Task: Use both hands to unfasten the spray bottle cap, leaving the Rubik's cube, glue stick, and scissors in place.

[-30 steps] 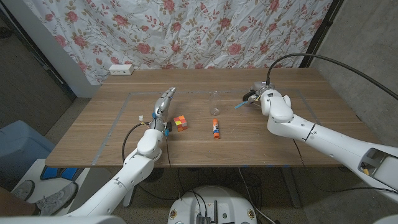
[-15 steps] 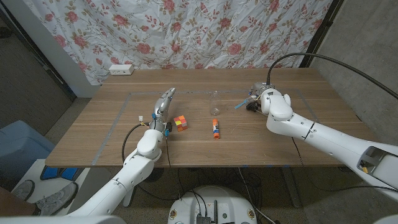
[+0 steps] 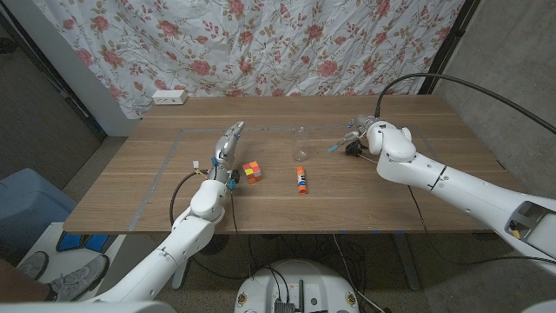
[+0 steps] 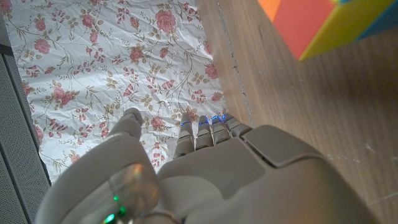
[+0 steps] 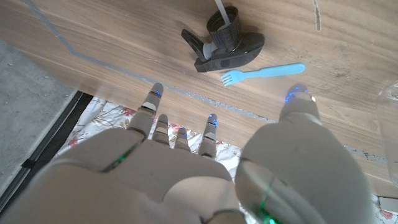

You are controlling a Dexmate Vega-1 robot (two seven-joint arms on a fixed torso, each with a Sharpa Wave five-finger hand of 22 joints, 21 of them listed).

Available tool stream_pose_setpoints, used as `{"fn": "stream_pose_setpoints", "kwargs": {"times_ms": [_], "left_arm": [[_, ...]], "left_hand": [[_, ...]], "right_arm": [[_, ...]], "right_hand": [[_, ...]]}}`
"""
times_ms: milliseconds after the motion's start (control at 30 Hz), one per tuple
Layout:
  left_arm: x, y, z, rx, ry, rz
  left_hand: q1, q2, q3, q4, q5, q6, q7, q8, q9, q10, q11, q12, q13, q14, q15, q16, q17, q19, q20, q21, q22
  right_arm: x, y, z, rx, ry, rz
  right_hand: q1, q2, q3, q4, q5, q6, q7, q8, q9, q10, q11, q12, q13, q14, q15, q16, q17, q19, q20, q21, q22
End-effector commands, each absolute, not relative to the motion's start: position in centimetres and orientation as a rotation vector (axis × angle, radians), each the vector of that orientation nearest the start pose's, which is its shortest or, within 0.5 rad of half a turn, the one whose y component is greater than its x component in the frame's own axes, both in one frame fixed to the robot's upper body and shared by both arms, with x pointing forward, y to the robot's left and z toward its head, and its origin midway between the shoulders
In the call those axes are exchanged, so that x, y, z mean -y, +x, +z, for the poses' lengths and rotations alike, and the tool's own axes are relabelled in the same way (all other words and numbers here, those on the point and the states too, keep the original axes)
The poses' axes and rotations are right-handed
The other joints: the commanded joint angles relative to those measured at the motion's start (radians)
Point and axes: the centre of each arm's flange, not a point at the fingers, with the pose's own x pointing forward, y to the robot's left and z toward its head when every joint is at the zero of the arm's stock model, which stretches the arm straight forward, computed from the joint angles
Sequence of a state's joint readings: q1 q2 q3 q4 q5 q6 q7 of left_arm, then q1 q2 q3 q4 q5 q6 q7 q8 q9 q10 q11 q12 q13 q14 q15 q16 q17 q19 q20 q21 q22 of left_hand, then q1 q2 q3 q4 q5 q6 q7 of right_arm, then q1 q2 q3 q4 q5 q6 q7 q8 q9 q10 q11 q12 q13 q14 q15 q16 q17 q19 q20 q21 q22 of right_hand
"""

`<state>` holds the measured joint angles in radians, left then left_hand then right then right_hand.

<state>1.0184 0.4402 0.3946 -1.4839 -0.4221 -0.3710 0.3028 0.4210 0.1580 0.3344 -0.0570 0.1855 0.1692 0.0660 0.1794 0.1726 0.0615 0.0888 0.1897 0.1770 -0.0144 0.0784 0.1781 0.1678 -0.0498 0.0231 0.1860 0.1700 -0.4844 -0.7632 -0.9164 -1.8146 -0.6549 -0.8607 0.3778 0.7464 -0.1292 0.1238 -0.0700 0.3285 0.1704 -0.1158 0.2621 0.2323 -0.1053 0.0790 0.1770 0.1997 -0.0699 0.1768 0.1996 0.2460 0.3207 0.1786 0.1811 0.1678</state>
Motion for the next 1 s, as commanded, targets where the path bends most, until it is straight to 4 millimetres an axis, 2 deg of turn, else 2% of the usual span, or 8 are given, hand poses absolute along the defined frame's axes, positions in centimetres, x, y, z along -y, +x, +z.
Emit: {"fn": "stream_pose_setpoints", "kwargs": {"times_ms": [33, 133, 333, 433, 533, 700, 800, 1000], "left_arm": [[-24.2, 61.3, -6.7, 0.690, -0.049, -0.039], [-24.3, 61.4, -6.5, 0.694, -0.045, -0.042], [-24.7, 61.6, -6.3, 0.689, -0.047, -0.043], [-25.1, 61.7, -6.0, 0.692, -0.040, -0.043], [-25.4, 61.9, -5.8, 0.693, -0.040, -0.052], [-25.6, 62.2, -5.5, 0.696, -0.037, -0.062], [-25.8, 62.2, -5.4, 0.698, -0.037, -0.056], [-26.0, 62.6, -5.7, 0.696, -0.046, -0.071]], "left_hand": [[-0.015, 0.002, 0.011, 0.001, 0.005, -0.013, 0.002, -0.004, 0.002, -0.011, -0.002, -0.001, 0.001, -0.011, 0.003, -0.003, 0.002, -0.006, -0.012, 0.001, 0.001], [-0.020, 0.003, 0.012, 0.002, 0.005, -0.021, 0.003, -0.006, 0.002, -0.015, -0.004, -0.002, 0.001, -0.014, 0.001, -0.004, 0.002, -0.009, -0.014, 0.001, 0.001], [-0.027, 0.004, 0.013, 0.003, 0.005, -0.028, 0.005, -0.007, 0.001, -0.021, -0.008, -0.003, 0.001, -0.020, -0.001, -0.005, 0.002, -0.011, -0.018, 0.000, 0.001], [-0.029, 0.005, 0.015, 0.003, 0.006, -0.030, 0.006, -0.007, 0.001, -0.022, -0.007, -0.003, 0.001, -0.022, -0.004, -0.005, 0.002, -0.010, -0.020, 0.001, 0.001], [-0.031, 0.006, 0.016, 0.003, 0.006, -0.031, 0.006, -0.006, 0.001, -0.021, -0.007, -0.003, 0.001, -0.021, -0.004, -0.004, 0.002, -0.009, -0.021, 0.002, 0.001], [-0.034, 0.007, 0.018, 0.004, 0.006, -0.028, 0.005, -0.004, 0.001, -0.019, -0.005, -0.001, 0.001, -0.021, -0.003, -0.003, 0.002, -0.008, -0.020, 0.002, 0.001], [-0.036, 0.008, 0.019, 0.004, 0.007, -0.027, 0.005, -0.003, 0.001, -0.017, -0.007, 0.000, 0.001, -0.019, -0.003, -0.003, 0.002, -0.007, -0.019, 0.003, 0.001], [-0.042, 0.011, 0.021, 0.006, 0.007, -0.029, 0.005, -0.003, 0.001, -0.019, -0.008, 0.000, 0.001, -0.018, -0.002, -0.002, 0.003, -0.009, -0.020, 0.002, 0.001]], "right_arm": [[23.4, 62.3, 4.2, 0.162, -1.421, -0.092], [23.9, 62.3, 4.1, 0.223, -1.348, -0.082], [24.4, 62.4, 3.6, 0.295, -1.254, -0.052], [24.7, 62.4, 3.3, 0.325, -1.211, -0.063], [24.9, 62.3, 3.0, 0.356, -1.169, -0.075], [25.4, 62.3, 2.6, 0.396, -1.101, -0.071], [25.7, 62.4, 2.5, 0.417, -1.056, -0.063], [26.2, 62.9, 2.0, 0.459, -0.948, -0.041]], "right_hand": [[-0.030, 0.003, -0.012, 0.011, 0.010, -0.023, 0.007, -0.012, 0.003, -0.008, 0.003, 0.010, 0.001, -0.011, 0.003, -0.001, 0.002, -0.004, 0.009, -0.002, -0.001], [-0.060, 0.012, -0.021, 0.026, 0.013, -0.048, 0.013, -0.026, 0.001, 0.006, -0.002, 0.019, 0.001, -0.011, 0.002, 0.003, 0.002, -0.005, 0.010, 0.000, -0.001], [-0.106, 0.030, -0.032, 0.049, 0.012, -0.075, 0.002, -0.047, -0.009, 0.030, -0.019, 0.028, -0.001, -0.004, -0.013, 0.011, 0.002, -0.021, -0.016, -0.002, -0.001], [-0.127, 0.039, -0.038, 0.057, 0.011, -0.066, -0.011, -0.051, -0.019, 0.053, -0.051, 0.034, -0.004, 0.009, -0.045, 0.016, -0.003, -0.017, -0.037, 0.001, -0.002], [-0.137, 0.040, -0.042, 0.059, 0.008, -0.064, -0.014, -0.055, -0.026, 0.073, -0.069, 0.038, -0.006, 0.017, -0.069, 0.018, -0.008, -0.017, -0.050, 0.002, -0.002], [-0.152, 0.047, -0.047, 0.063, 0.002, -0.056, -0.021, -0.057, -0.033, 0.106, -0.078, 0.045, -0.008, 0.034, -0.099, 0.021, -0.015, -0.013, -0.069, 0.003, -0.003], [-0.158, 0.049, -0.048, 0.065, 0.000, -0.056, -0.023, -0.058, -0.035, 0.113, -0.080, 0.046, -0.009, 0.038, -0.105, 0.023, -0.017, -0.014, -0.076, 0.002, -0.003], [-0.189, 0.068, -0.052, 0.081, -0.011, -0.046, -0.029, -0.060, -0.040, 0.134, -0.090, 0.046, -0.012, 0.050, -0.123, 0.026, -0.020, -0.015, -0.096, 0.002, -0.003]]}}
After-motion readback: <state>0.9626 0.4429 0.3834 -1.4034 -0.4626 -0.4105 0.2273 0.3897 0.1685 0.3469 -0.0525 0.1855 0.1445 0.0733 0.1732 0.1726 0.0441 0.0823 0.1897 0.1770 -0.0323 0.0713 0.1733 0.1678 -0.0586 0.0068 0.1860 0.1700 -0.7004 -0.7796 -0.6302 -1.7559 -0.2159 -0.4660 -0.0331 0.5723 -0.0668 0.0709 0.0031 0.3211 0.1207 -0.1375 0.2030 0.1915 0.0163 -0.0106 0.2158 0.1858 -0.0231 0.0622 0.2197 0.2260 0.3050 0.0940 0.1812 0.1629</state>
